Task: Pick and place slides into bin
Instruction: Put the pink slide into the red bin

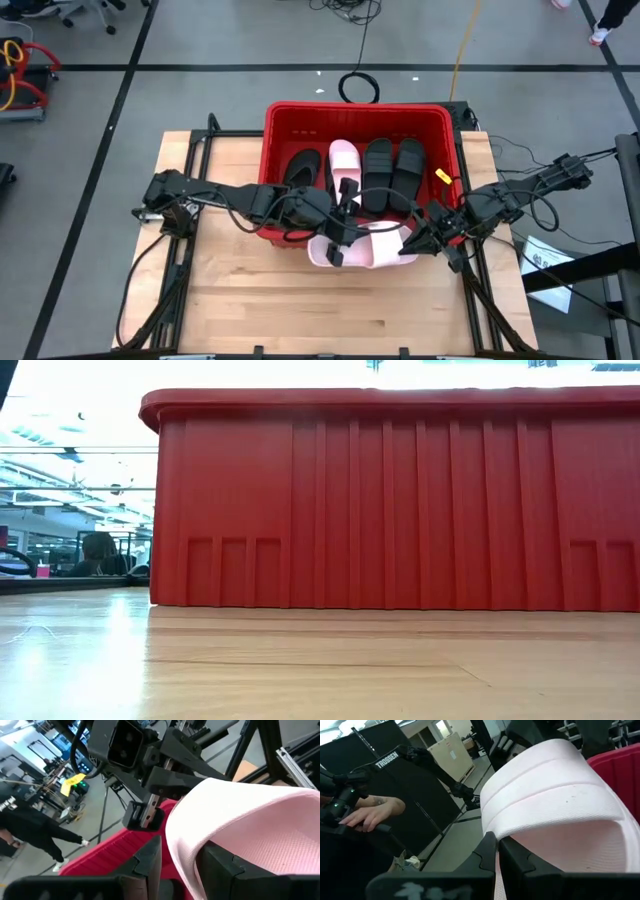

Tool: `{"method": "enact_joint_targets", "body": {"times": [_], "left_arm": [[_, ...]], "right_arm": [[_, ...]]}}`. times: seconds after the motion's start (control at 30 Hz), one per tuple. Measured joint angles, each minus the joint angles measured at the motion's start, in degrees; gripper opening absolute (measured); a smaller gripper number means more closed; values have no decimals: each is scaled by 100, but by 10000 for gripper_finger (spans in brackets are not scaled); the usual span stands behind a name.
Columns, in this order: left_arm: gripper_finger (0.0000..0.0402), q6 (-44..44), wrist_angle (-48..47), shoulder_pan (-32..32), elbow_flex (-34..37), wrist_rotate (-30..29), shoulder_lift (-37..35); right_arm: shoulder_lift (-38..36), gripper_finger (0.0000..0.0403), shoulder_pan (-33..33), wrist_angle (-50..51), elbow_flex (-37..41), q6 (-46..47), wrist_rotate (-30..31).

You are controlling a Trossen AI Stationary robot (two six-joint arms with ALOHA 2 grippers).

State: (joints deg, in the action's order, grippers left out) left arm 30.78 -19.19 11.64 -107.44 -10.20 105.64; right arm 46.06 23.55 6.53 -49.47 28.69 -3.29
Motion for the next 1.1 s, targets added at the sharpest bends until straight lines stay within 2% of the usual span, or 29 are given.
{"method": "enact_joint_targets", "body": {"times": [0.1, 0.17, 0.37, 0.73, 0.93, 1.1], "left_arm": [[118, 113, 27, 0, 0, -14, -6], [102, 160, 43, 2, 0, -19, -10], [11, 184, 47, 4, 0, -11, -35], [3, 199, -6, 0, 0, -24, -39], [3, 200, -238, -2, 0, -238, -50], [3, 170, -570, -28, 0, -487, -139]], "right_arm": [[0, 0, 0, -30, 0, 4, 0], [0, 0, 0, -30, 0, 4, -1], [0, 0, -2, -68, 0, -88, 31], [-1, 35, 2, -116, 0, -92, 23], [-10, 83, 7, -35, 2, -287, 417], [-57, 131, 0, 81, 2, -722, 497]]}}
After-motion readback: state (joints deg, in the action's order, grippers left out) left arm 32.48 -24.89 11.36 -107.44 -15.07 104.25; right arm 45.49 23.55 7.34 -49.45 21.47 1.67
